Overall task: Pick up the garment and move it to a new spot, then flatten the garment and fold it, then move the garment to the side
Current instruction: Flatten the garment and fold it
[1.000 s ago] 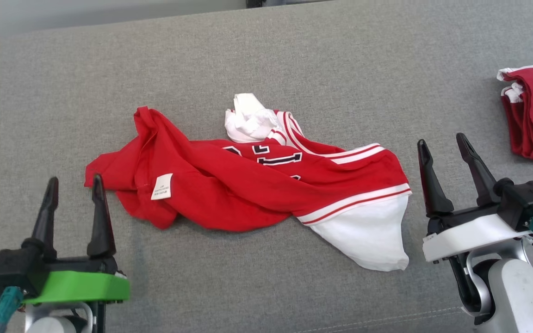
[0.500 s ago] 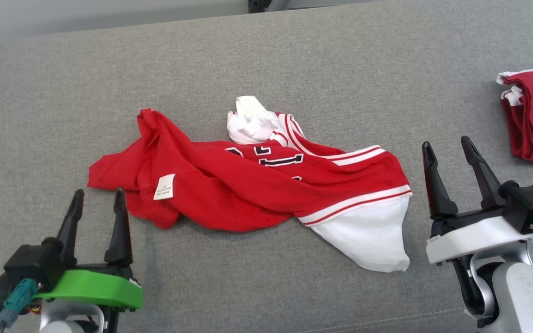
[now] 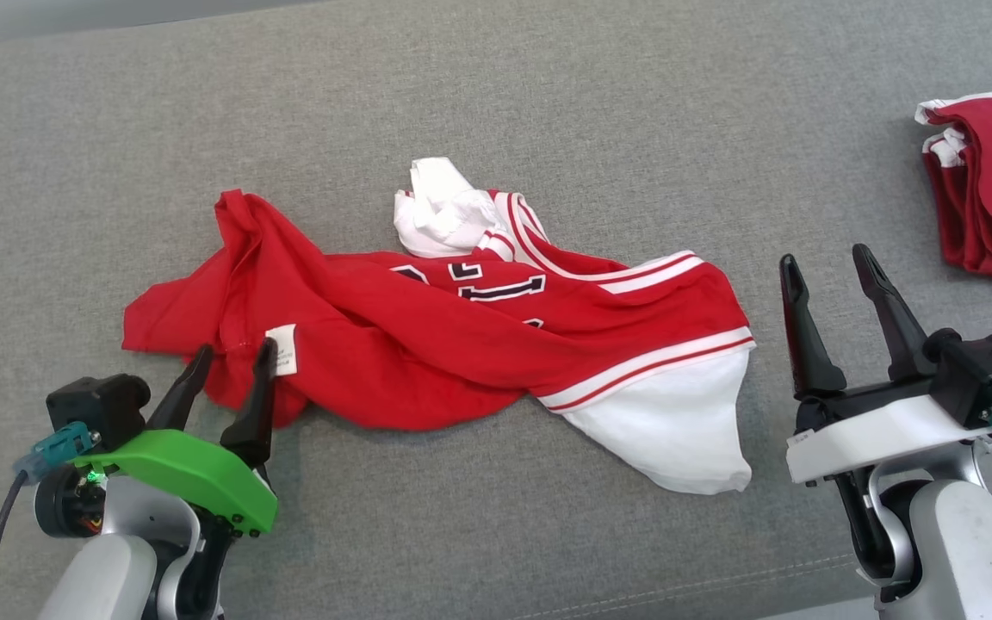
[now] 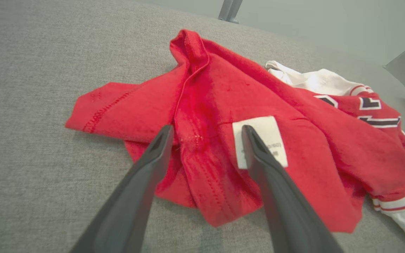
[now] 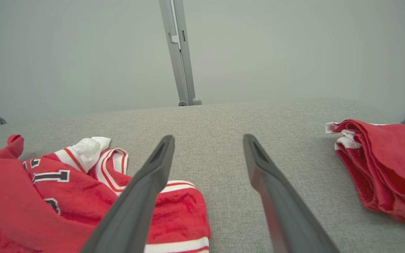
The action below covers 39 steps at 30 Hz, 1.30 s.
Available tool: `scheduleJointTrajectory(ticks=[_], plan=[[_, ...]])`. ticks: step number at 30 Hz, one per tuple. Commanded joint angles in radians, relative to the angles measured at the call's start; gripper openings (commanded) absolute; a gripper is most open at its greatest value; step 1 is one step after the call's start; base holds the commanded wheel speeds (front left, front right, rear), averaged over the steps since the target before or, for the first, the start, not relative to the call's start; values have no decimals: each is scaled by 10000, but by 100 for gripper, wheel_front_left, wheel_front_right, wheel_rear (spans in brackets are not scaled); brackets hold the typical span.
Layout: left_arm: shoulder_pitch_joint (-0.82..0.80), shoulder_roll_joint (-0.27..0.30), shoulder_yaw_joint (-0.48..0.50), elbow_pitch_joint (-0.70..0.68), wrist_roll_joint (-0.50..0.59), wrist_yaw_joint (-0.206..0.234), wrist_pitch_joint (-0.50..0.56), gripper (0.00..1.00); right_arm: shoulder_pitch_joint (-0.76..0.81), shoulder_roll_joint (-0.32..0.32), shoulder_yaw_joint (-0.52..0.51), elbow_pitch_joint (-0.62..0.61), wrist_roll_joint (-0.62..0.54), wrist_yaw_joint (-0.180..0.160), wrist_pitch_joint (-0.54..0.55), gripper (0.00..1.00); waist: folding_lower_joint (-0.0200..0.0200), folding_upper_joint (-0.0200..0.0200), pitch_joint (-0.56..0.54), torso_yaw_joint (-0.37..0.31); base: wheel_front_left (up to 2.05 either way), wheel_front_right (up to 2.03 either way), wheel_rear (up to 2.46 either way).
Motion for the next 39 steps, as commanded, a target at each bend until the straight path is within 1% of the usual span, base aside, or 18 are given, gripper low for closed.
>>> scheduleJointTrajectory(ticks=[1, 11, 12, 13, 14, 17, 28, 33, 35, 39], plan=[[-124, -39, 25, 73, -176, -62, 32, 100, -6, 27, -33, 27, 21, -5, -37, 100, 0, 0, 101, -94, 0, 0, 0], [-208, -130, -7, 575, -330, -216, -108, 100, -93, 67, -94, 77, -42, -5, -112, 100, 0, 0, 255, -83, 0, 0, 0], [-212, -131, -30, 560, -340, -257, -105, 76, -111, 67, -97, 77, -56, -5, -105, 100, 0, 0, 252, -69, 0, 0, 0], [-200, -148, -40, 537, -384, -311, -131, 36, -123, 66, -97, 73, -66, -5, -100, 100, 0, 0, 250, -56, 0, 0, 0], [-192, -152, -45, 525, -389, -338, -153, 0, -127, 63, -102, 68, -77, -5, -97, 100, 0, 0, 249, -42, 0, 0, 0], [-145, -112, -51, 487, -376, -358, -200, 0, -122, 45, -98, 71, -77, -5, -86, 100, 0, 0, 240, -9, 0, 0, 0], [177, 177, 153, -205, -227, -138, -460, 0, -28, 14, -159, 120, -66, -5, -66, 100, 0, 0, 141, 73, 0, 0, 0], [446, 316, 126, -859, -56, 129, -366, 0, 590, 14, -224, 192, -68, -5, 96, 100, 0, 0, 42, 161, 0, 0, 0], [498, 340, 116, -952, -40, 157, -360, 0, 760, 31, -168, 229, -49, -5, 154, 100, 0, 0, 40, 174, 0, 0, 0], [675, 301, 51, -1254, 17, 301, -312, 0, 1513, 154, 172, 513, 169, -5, 308, 100, 0, 0, 49, 220, 0, 0, 0]])
